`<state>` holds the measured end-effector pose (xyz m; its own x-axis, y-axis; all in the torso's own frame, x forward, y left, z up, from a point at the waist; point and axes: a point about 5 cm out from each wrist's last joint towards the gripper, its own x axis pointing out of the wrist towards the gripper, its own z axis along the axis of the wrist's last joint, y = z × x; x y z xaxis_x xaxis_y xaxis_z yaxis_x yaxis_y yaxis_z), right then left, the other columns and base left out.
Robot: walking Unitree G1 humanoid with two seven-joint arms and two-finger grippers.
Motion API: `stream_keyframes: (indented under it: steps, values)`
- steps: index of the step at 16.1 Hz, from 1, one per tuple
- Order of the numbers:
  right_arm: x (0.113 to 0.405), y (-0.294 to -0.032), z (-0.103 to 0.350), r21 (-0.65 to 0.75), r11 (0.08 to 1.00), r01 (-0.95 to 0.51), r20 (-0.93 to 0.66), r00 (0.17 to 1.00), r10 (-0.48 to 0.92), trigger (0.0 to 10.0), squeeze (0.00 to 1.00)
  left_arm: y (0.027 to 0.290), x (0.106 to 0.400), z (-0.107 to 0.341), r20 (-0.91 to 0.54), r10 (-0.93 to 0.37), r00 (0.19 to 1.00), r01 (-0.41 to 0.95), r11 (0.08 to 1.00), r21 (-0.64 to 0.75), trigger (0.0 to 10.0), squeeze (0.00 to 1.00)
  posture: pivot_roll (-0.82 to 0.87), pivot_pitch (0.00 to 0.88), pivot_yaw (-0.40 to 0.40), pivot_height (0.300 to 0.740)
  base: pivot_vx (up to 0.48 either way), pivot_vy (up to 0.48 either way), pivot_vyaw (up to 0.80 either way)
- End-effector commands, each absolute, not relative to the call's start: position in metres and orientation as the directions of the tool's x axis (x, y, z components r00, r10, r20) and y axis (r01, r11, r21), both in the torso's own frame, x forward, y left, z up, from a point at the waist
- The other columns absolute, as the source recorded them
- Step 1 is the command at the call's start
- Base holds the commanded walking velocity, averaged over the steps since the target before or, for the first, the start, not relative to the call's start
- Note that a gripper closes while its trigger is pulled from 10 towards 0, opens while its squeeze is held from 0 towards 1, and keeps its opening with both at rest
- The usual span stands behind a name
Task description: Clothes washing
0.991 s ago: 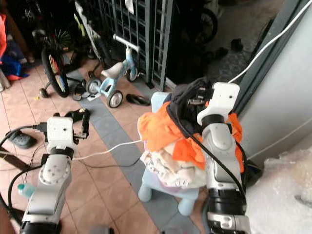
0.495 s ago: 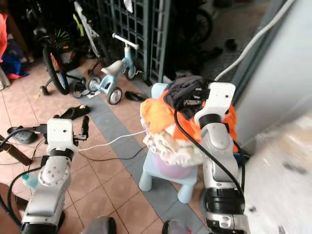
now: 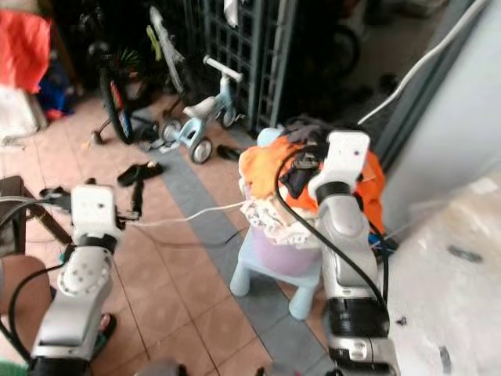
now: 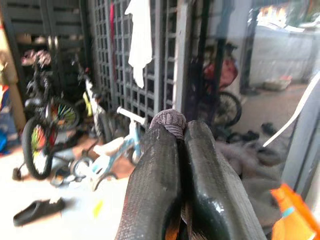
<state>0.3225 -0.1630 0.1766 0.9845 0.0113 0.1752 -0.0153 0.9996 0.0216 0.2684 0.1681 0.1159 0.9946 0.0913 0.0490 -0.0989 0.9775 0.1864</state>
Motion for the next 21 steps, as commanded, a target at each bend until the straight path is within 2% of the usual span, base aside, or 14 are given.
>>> stream_keyframes:
  steps: [1, 12, 16, 21]
  values:
    - [0.3254, -0.1684, 0.1817, 0.02, 1.0, 0.017, 0.182, 0.983, -0.02, 10.0, 0.0, 0.1647, 0.2695, 0.1204, 0.066, 0.073, 0.995, -0.084, 0.981, 0.176, 10.0, 0.0, -0.01, 0.0, -0.003, 0.74, 0.0, -0.375, -0.6]
    - [0.3264, -0.1724, 0.1841, 0.013, 0.999, 0.048, 0.2, 0.979, -0.049, 10.0, 0.0, 0.1625, 0.2677, 0.1178, 0.052, 0.058, 0.997, -0.066, 0.984, 0.165, 10.0, 0.0, -0.02, 0.0, -0.001, 0.74, 0.0, -0.407, -0.8]
    - [0.3262, -0.1746, 0.1842, 0.006, 0.998, 0.056, 0.206, 0.977, -0.056, 10.0, 0.0, 0.1621, 0.2683, 0.1178, 0.056, 0.078, 0.995, -0.085, 0.984, 0.154, 10.0, 0.0, -0.02, 0.0, -0.001, 0.74, 0.0, 0.0, -0.55]
    - [0.3269, -0.1765, 0.1863, 0.006, 0.998, 0.067, 0.212, 0.975, -0.067, 10.0, 0.0, 0.1621, 0.2691, 0.1175, 0.055, 0.085, 0.995, -0.092, 0.984, 0.151, 10.0, 0.0, -0.02, 0.0, -0.003, 0.74, 0.0, 0.0, 0.0]
